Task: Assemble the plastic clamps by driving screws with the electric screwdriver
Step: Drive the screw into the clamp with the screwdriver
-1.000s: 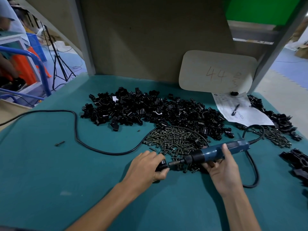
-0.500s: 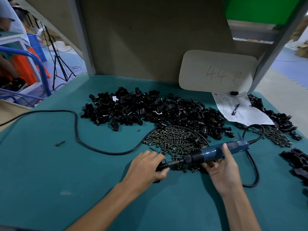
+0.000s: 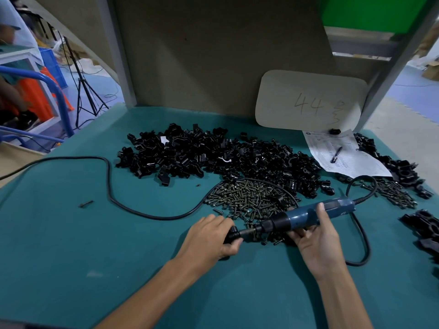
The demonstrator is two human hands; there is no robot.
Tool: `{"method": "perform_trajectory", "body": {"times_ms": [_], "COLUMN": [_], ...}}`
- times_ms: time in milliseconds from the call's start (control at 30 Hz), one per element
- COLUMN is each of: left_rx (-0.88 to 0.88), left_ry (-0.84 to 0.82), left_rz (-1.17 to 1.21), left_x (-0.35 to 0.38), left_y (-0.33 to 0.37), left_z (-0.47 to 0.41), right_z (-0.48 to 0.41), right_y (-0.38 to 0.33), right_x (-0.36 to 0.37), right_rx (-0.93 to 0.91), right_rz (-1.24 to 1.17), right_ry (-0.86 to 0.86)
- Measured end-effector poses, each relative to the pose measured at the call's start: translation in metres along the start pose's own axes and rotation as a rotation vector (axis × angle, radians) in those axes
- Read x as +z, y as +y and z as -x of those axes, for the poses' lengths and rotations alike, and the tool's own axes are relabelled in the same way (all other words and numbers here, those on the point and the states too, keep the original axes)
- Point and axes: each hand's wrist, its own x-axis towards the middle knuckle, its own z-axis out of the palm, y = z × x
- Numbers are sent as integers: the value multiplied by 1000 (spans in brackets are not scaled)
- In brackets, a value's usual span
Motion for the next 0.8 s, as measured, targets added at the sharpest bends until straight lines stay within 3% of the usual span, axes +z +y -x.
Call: {"method": "perform_trajectory", "body": {"times_ms": [467,700,800], "left_rx": [-30,-307,-331], "left_ry": [-39,-40,-41], "left_rz": [143,700,875], "left_x": [-2,-11,-15], "left_y": [-3,-1,-4], "left_z": [2,-5,-5], "right_z": [0,1,1], "right_y": [1,-5,0], "right_x": [1,13,27], "right_rx": [-40,-101,-88], "right_rz": [15,-37,2], "right_ry": [-19,63,151]}}
